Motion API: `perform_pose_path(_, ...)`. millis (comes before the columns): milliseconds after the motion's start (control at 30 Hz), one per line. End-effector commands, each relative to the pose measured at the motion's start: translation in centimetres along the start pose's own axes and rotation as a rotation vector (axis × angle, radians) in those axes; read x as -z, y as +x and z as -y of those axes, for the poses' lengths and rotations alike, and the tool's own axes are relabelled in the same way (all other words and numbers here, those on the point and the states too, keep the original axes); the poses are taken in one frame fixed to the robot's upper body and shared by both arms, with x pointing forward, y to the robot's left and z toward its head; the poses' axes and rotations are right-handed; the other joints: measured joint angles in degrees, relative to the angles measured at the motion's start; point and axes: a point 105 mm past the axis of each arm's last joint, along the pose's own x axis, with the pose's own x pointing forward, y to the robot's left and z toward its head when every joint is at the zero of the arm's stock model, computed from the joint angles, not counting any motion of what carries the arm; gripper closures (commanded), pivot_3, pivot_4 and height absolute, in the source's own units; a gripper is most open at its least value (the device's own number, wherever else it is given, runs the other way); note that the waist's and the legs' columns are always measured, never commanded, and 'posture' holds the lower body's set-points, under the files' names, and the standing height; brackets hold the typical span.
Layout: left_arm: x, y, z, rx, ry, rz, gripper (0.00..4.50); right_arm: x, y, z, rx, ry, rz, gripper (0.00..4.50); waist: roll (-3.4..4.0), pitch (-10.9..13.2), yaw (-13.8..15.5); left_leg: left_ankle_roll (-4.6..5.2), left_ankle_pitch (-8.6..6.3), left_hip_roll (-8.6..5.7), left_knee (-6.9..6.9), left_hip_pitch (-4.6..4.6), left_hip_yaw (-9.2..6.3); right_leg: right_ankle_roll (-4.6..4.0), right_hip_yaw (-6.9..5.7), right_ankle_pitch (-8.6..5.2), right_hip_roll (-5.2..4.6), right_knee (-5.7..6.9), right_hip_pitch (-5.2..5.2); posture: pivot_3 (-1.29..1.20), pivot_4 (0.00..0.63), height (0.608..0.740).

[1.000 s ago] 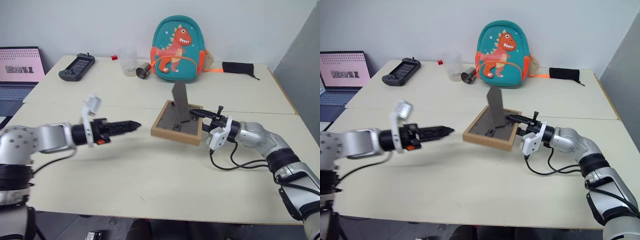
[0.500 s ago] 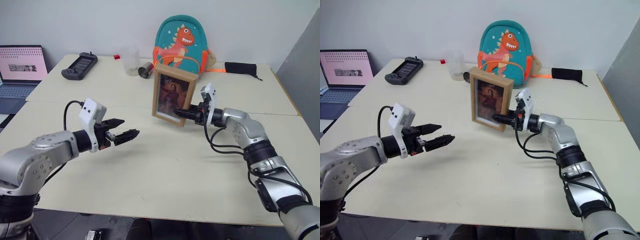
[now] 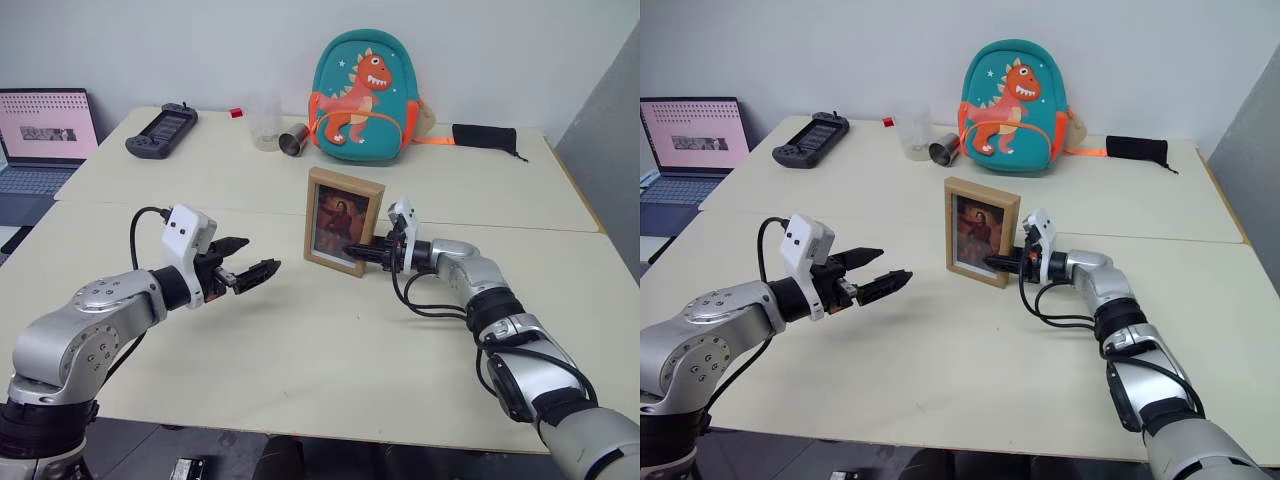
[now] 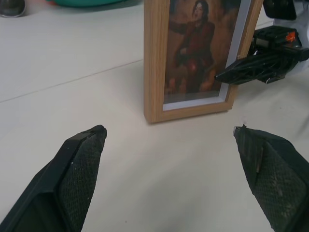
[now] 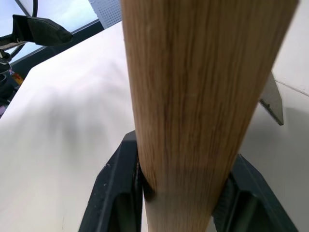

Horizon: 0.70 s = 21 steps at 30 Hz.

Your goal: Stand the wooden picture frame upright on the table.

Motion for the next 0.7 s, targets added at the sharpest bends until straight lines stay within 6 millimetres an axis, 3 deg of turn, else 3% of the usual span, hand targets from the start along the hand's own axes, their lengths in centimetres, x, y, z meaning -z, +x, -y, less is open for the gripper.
perform_pose_path(33,-1.4,0.0,0.2,0.014,0.047,0.045,0.00,-0.4,-0.6,0.0,-0.007,0.008,0.024,1.62,0.00,0.00,0.01,0.00,0.00,0.00,0.01,0.00,0.00,0.00,0.00,0.00,0.00,0.01,0.00,0.00,0.150,0.740)
perform_pose_path(167,-1.4,0.3,-0.1,0.020,0.063,0.044,0.00,1.0,-2.2,-0.2,-0.004,-0.055,-0.043,0.61,0.00,0.00,0.12,0.00,0.00,0.00,0.01,0.00,-0.03,0.00,-0.04,0.00,0.00,0.01,0.02,0.00,0.150,0.740)
perform_pose_path(233,-1.6,0.5,-0.3,0.016,0.071,0.053,0.00,1.6,-4.4,0.2,0.032,-0.087,-0.077,0.09,0.00,0.00,0.23,0.00,0.00,-0.02,0.00,-0.01,-0.01,0.00,-0.01,0.00,0.00,-0.01,0.02,0.00,0.150,0.740)
perform_pose_path(367,-1.4,0.5,-1.1,0.006,0.072,0.049,0.00,1.5,-8.2,0.5,0.137,-0.166,-0.109,0.01,0.00,0.00,0.41,0.00,0.00,-0.05,0.00,-0.04,0.00,0.00,0.00,0.00,-0.03,-0.05,0.02,0.00,0.150,0.740)
perform_pose_path(433,-0.7,0.7,-2.0,-0.005,0.063,0.038,0.00,-0.6,-10.0,-0.5,0.199,-0.199,-0.069,0.01,0.04,0.03,0.57,0.00,0.00,-0.04,-0.01,-0.05,-0.03,0.00,-0.02,0.00,-0.02,-0.04,0.02,0.00,0.150,0.740)
perform_pose_path(533,-0.7,0.9,-2.9,-0.009,0.041,0.042,0.00,-2.4,-10.5,-2.7,0.227,-0.226,-0.026,0.01,0.10,0.06,0.29,0.00,0.00,-0.03,-0.02,-0.03,-0.02,0.00,0.04,0.00,0.02,-0.03,0.01,0.00,0.150,0.740)
perform_pose_path(700,-1.7,1.8,-4.3,-0.038,0.031,0.082,0.00,-3.7,-10.3,-4.6,0.315,-0.216,0.035,0.01,0.09,0.06,-0.11,0.00,0.00,0.05,0.00,0.02,-0.13,0.01,-0.03,0.00,0.16,0.03,0.06,0.00,0.150,0.740)
